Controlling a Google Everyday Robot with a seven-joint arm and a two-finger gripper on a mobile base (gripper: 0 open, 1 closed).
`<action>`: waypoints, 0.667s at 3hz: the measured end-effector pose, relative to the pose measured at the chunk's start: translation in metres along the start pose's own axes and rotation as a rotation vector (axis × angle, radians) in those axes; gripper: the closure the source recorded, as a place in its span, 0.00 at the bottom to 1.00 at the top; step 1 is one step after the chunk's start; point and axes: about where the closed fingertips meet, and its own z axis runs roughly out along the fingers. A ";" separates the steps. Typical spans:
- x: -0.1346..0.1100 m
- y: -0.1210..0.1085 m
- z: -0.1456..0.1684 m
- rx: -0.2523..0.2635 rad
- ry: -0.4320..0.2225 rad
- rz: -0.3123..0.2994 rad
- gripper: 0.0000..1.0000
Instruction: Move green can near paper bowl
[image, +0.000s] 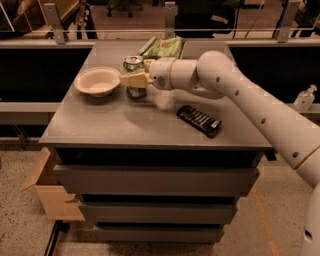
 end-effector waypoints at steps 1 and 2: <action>0.000 0.002 0.002 -0.005 0.000 0.000 0.59; 0.000 0.004 0.005 -0.009 0.000 0.000 0.36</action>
Offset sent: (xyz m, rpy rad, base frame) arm -0.0006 0.0025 -0.0003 0.0003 0.0006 0.0038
